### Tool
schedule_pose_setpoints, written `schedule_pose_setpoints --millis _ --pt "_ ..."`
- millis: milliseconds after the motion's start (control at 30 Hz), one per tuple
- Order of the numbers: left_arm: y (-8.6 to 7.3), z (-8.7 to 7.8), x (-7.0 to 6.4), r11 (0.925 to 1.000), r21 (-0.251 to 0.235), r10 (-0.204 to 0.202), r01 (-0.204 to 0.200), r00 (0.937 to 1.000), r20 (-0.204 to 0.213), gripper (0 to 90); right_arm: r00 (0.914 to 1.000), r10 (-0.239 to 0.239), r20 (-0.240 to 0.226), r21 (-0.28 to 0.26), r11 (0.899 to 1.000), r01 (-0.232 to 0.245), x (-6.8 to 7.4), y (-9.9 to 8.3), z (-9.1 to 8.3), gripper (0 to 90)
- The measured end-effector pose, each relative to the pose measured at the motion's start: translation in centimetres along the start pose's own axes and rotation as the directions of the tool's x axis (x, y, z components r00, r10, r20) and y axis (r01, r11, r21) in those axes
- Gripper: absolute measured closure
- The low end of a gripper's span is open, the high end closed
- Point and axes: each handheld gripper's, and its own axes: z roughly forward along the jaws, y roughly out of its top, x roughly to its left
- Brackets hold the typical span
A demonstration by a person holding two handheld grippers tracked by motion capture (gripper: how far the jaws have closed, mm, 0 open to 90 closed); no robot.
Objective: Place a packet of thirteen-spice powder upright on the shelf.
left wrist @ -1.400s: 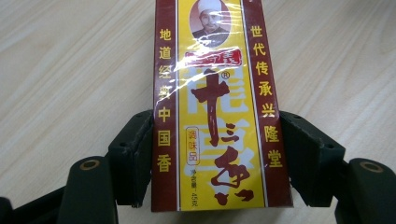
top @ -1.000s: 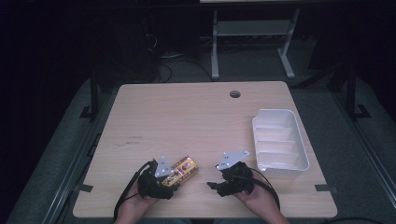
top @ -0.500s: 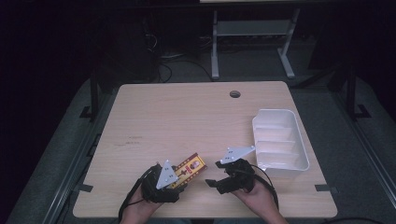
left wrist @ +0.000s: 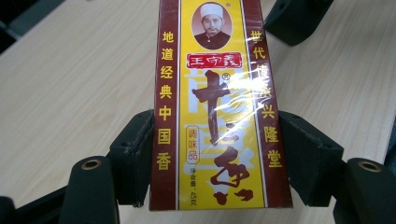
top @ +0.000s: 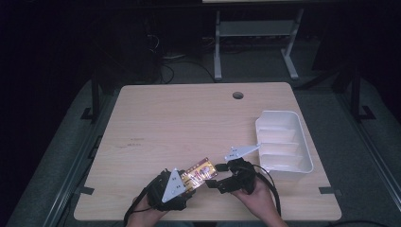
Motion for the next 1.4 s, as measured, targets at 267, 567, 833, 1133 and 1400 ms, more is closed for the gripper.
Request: schedule_pose_setpoints --millis 267,567,833,1133,1400 --pt "0.0 -0.2 -0.2 0.9997 -0.019 0.012 -0.013 0.9997 -0.022 33.0 0.9922 0.109 -0.06 -0.031 0.993 -0.111 -0.3 -0.1 0.3 37.0" --pt "-0.1 0.2 -0.2 1.0 -0.004 0.005 -0.005 0.9998 -0.021 32.8 0.9834 0.168 -0.07 -0.032 0.985 -0.17 -0.6 -0.1 0.5 41.1" --pt "-0.4 0.5 0.1 0.9991 0.038 -0.017 0.018 0.9995 -0.028 32.6 0.99 0.129 -0.056 -0.084 0.987 -0.134 0.3 0.1 0.1 52.1" --pt "-0.4 0.9 0.0 0.998 0.062 -0.006 0.008 0.999 -0.044 32.6 0.9879 0.115 -0.104 -0.119 0.985 -0.127 0.9 0.3 -0.1 63.6" --pt "-0.3 0.6 -0.1 0.9991 0.043 0.002 0.001 0.9987 -0.052 32.1 0.9948 0.068 -0.075 -0.116 0.99 -0.077 1.9 1.0 -0.5 65.0"
